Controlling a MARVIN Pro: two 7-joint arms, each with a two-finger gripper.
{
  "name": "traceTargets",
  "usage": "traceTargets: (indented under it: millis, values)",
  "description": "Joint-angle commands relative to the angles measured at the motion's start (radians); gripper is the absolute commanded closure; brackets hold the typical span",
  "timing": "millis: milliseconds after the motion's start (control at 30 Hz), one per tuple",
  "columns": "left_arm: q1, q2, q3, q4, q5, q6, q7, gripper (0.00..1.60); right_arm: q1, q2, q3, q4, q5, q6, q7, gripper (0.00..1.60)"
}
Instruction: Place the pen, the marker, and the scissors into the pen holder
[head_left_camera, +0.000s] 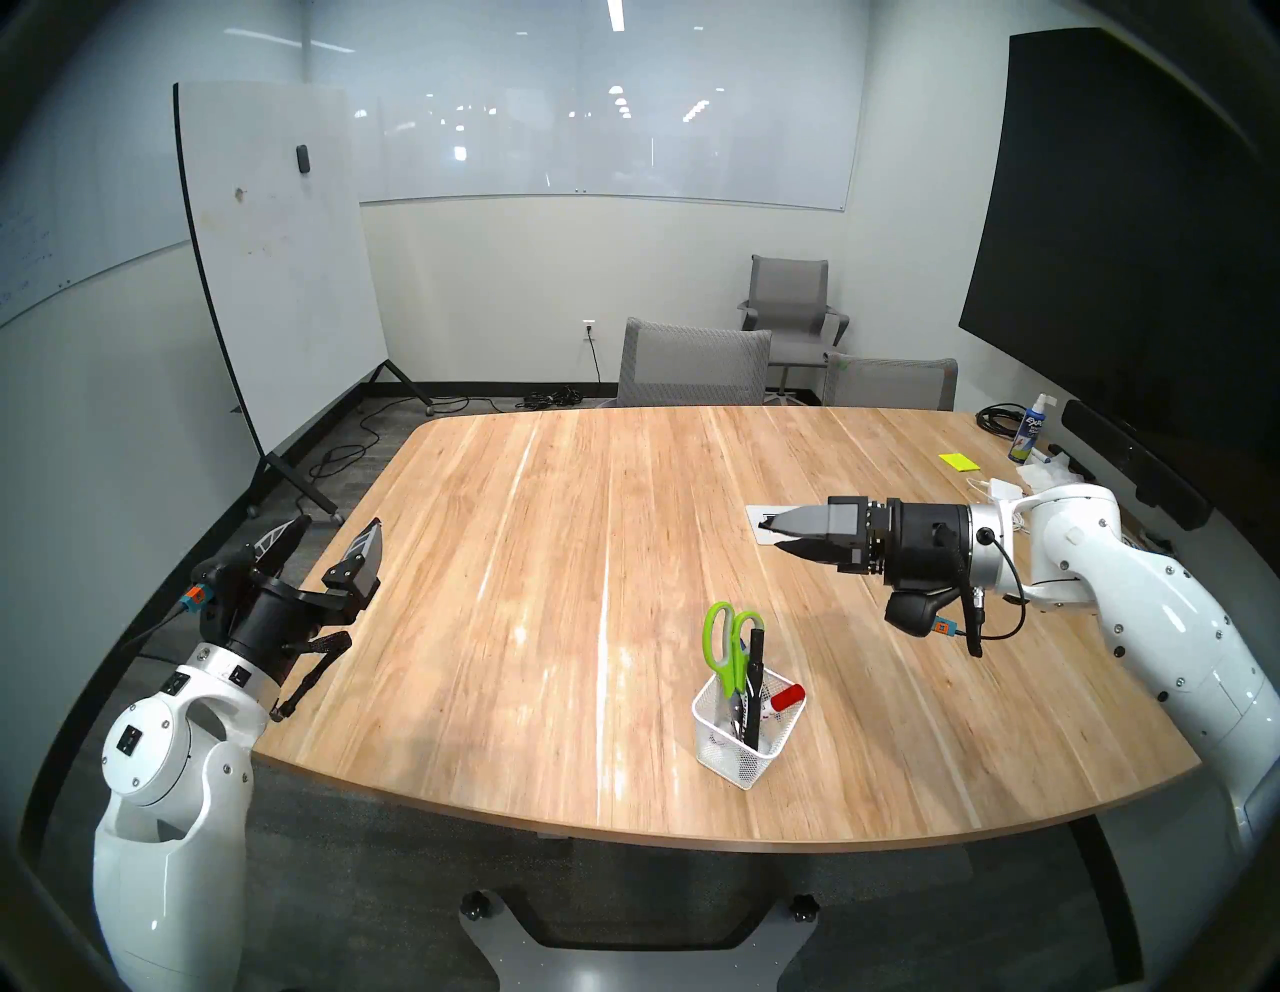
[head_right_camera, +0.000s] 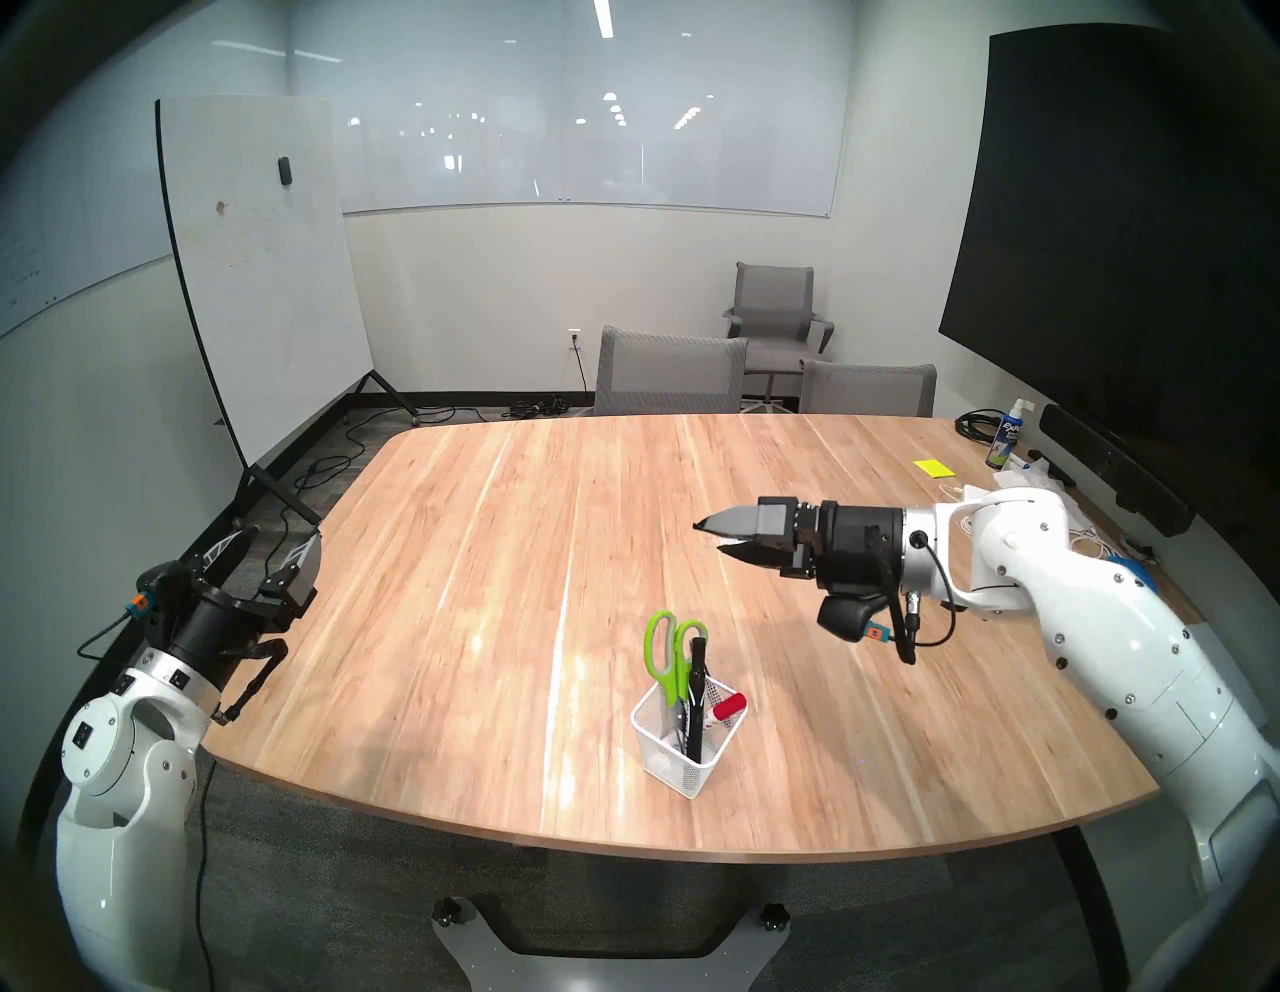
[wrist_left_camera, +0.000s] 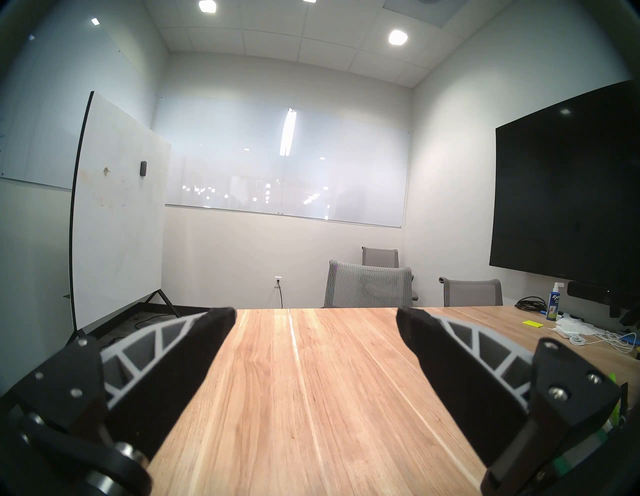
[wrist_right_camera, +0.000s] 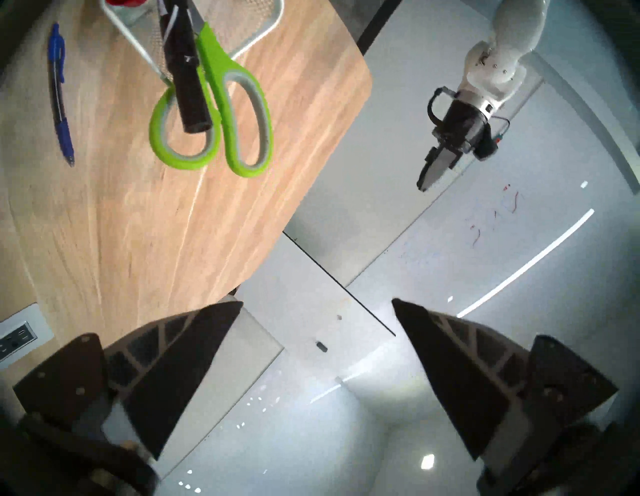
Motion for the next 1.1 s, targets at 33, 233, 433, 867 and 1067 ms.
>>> traceTargets:
  millis: [33, 233, 433, 867, 1067]
  values:
    - [-0.002, 0.0, -0.003, -0.016, -0.001, 0.002, 0.0, 0.0, -0.012, -0.01, 0.081, 0.018, 0.238, 0.002, 0.073, 0.0]
    - [-0.003, -0.001, -0.003, -0.014, 0.0, 0.001, -0.002, 0.0, -0.043, -0.033, 0.117, 0.055, 0.44, 0.003, 0.104, 0.0]
    - [-0.004, -0.002, -0.004, -0.013, 0.001, 0.0, -0.004, 0.0, -0.074, -0.026, 0.146, 0.057, 0.619, 0.011, 0.137, 0.0]
    - [-0.008, -0.005, -0.004, -0.01, 0.004, 0.0, -0.009, 0.0, -0.173, -0.017, 0.181, 0.066, 1.014, 0.062, 0.171, 0.0]
    - [-0.009, -0.007, -0.005, -0.008, 0.005, -0.001, -0.011, 0.0, -0.21, -0.002, 0.196, 0.049, 1.187, 0.092, 0.191, 0.0]
